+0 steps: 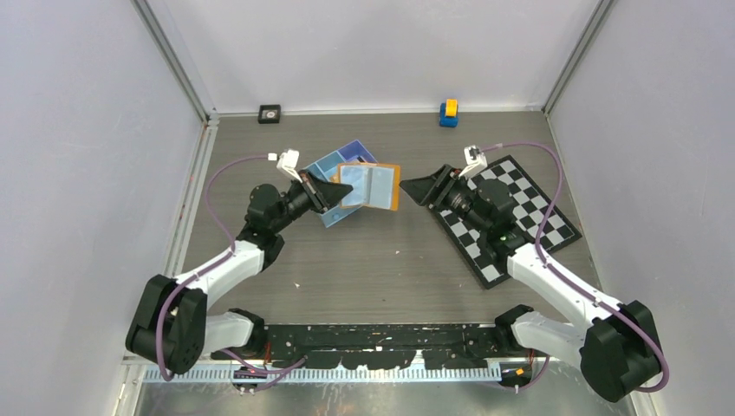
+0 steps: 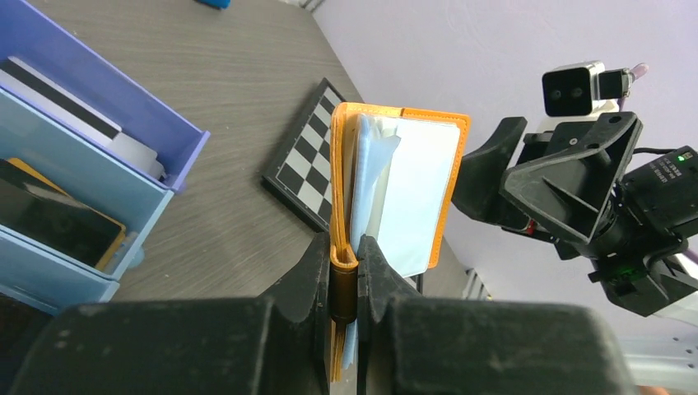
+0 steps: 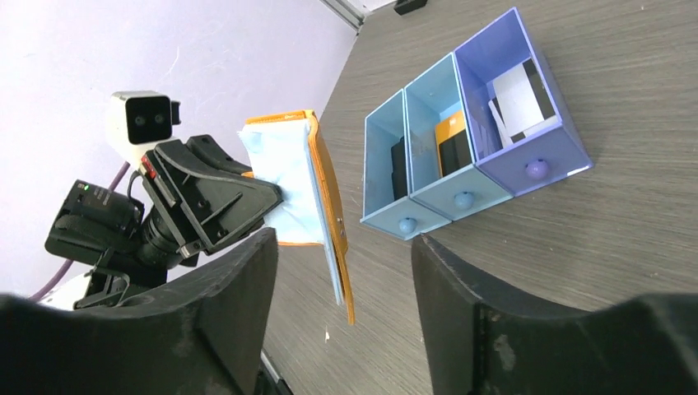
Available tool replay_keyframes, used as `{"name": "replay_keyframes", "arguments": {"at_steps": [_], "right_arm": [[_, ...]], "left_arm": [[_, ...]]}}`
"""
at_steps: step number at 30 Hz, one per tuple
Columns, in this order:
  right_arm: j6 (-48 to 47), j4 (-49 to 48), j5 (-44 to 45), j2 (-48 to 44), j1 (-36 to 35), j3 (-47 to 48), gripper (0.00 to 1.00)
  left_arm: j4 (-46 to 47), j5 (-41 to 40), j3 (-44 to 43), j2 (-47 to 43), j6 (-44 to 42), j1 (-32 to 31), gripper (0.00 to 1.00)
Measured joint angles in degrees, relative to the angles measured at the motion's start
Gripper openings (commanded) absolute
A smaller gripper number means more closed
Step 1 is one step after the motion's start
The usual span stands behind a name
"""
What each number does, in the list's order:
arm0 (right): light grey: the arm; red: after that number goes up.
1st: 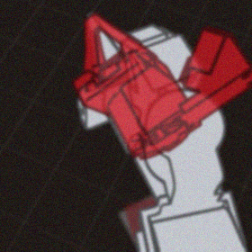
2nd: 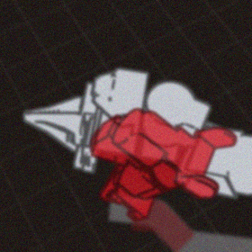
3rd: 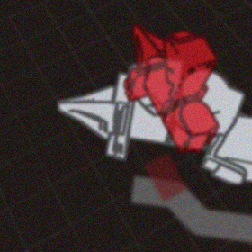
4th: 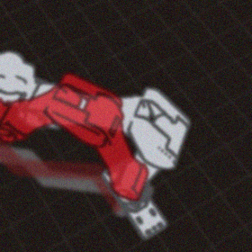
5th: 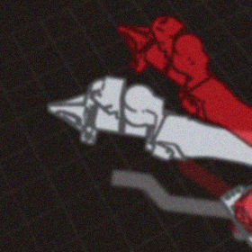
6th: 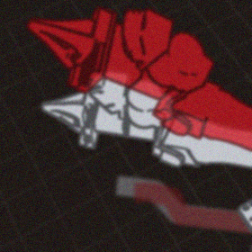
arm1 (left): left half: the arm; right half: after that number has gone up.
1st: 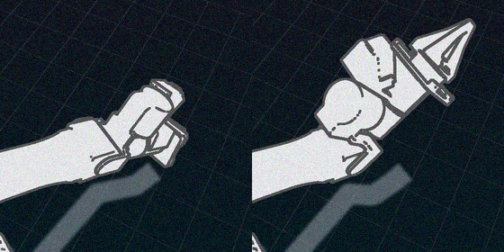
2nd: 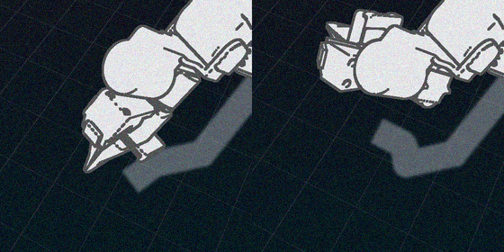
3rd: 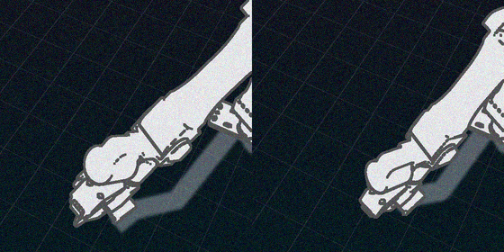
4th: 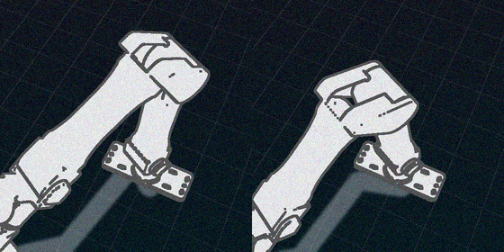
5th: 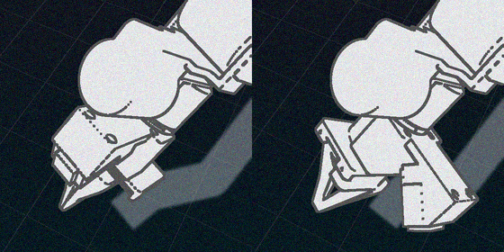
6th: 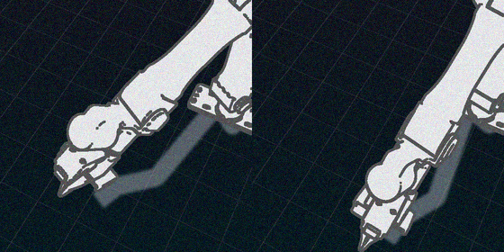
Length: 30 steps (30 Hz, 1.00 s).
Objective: Take the credit cards out of the card holder
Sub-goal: Remove the credit card from the card holder.
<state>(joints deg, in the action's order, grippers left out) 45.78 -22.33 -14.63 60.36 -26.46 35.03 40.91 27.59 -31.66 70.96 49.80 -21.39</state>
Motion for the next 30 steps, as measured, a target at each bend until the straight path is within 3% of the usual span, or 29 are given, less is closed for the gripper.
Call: {"name": "replay_keyframes", "arguments": {"at_steps": [3, 10, 19, 26, 30], "right_arm": [[-0.81, -0.57, -0.13, -0.33, 0.0, 0.0, 0.51], [-1.07, -2.34, -3.76, 1.75, 0.0, 0.0, 0.46], [-1.07, -3.56, -5.7, 2.67, 0.0, 0.0, 0.55], [-1.05, -4.2, -6.51, 3.63, 0.0, 0.07, 0.33], [-1.07, -3.78, -6.56, 5.18, -0.02, 0.13, 0.32]], "left_arm": [[1.81, -2.01, 1.51, -1.77, -2.21, -0.72, 0.0], [4.52, -2.58, 1.55, -1.81, -2.71, -1.27, 0.0], [4.48, -3.21, 1.55, -1.81, -2.69, -1.27, 0.0], [4.46, -3.13, 1.55, -1.81, -2.38, -1.27, 0.0], [4.46, -2.99, 1.53, -1.73, -2.27, -1.27, 0.0]]}}
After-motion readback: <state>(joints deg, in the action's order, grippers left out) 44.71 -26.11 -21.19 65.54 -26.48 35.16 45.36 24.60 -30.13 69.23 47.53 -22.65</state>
